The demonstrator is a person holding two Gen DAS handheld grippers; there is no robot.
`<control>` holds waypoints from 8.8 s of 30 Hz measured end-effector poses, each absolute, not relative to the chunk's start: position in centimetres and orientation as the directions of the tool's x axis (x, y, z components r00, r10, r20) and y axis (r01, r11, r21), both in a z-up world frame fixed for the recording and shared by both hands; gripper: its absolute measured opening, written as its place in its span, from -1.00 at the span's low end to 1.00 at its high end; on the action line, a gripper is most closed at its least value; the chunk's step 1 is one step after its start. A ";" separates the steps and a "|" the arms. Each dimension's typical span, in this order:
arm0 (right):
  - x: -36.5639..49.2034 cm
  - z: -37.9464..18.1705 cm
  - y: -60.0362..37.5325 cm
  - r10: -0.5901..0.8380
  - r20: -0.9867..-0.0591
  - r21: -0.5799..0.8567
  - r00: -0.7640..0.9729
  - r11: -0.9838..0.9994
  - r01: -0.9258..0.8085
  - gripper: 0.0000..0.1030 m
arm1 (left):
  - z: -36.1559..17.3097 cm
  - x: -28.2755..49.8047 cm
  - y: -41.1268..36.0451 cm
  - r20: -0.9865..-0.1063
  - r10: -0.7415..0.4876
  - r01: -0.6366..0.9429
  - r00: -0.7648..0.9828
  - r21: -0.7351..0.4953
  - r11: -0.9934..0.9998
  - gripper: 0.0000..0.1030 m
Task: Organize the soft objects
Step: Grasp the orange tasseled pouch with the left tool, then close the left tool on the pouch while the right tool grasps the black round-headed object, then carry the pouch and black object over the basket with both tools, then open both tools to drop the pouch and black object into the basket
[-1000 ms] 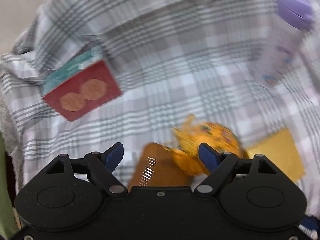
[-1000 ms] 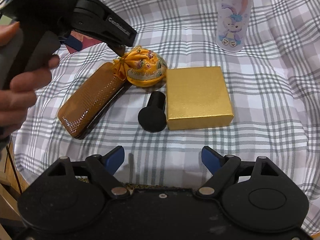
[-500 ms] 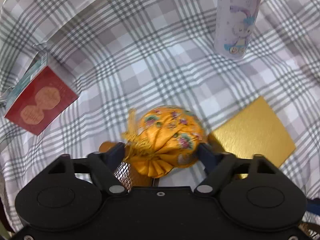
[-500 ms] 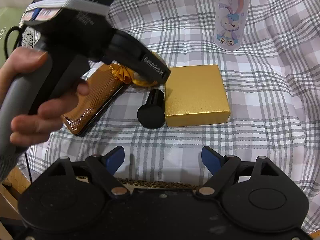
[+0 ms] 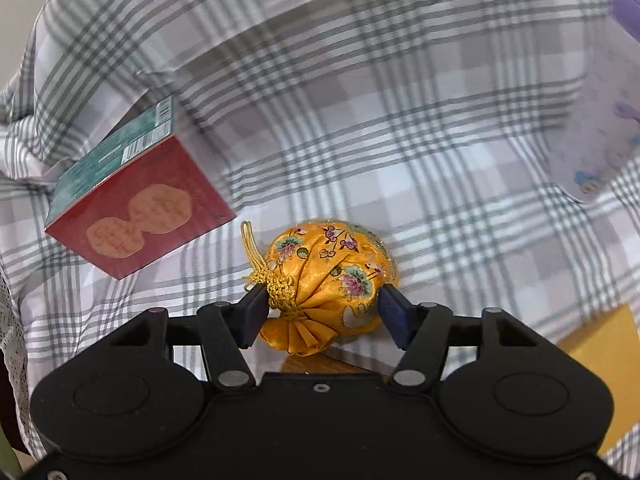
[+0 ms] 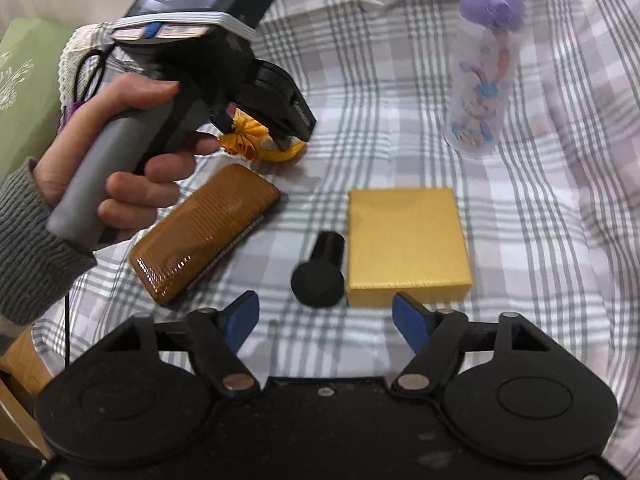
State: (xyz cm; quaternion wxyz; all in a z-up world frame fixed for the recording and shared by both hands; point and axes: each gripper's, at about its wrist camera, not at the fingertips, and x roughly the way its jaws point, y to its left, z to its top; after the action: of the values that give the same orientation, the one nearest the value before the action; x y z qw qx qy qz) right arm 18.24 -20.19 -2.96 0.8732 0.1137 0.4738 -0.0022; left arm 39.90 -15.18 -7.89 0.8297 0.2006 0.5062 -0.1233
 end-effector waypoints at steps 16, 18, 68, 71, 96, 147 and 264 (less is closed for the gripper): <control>20.6 -4.2 -16.9 0.096 -0.836 0.117 0.540 0.993 0.006 0.36 | -11.6 44.1 -11.9 -0.969 0.003 0.357 0.245 0.093 0.929 0.96; 20.6 -4.1 -16.7 0.126 -0.841 0.143 0.526 0.990 -0.008 0.34 | -11.9 44.9 -11.1 -0.980 -0.032 0.337 0.196 0.036 0.941 0.96; 25.7 -7.7 -17.6 0.061 -0.915 0.247 0.399 0.867 0.432 0.41 | -12.2 43.4 -11.3 -0.972 -0.081 0.435 0.219 0.023 0.900 0.95; 25.8 -7.8 -17.5 0.048 -0.920 0.239 0.390 0.855 0.459 0.34 | -12.2 43.4 -11.3 -0.972 -0.082 0.435 0.219 0.022 0.900 0.96; 26.3 -7.7 -18.7 0.058 -0.915 0.225 0.399 0.895 0.386 -0.24 | -11.7 43.6 -11.1 -0.969 -0.096 0.434 0.226 0.012 0.901 0.80; 27.4 -7.2 -18.1 0.046 -0.918 0.182 0.395 0.931 0.315 -0.26 | -7.6 49.9 -6.1 -0.949 -0.172 0.191 0.263 -0.124 0.974 0.27; -4.8 2.4 -19.6 0.059 -0.862 0.213 0.503 0.944 0.253 0.26 | 0.8 4.8 -3.0 -0.900 -0.090 0.180 0.427 -0.013 0.984 0.74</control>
State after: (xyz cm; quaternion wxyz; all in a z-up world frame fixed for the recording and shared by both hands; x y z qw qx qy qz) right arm -4.77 -19.56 2.43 0.8525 0.1578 0.4950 -0.0569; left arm 4.80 -3.00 0.83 0.8436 0.0426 0.5292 -0.0799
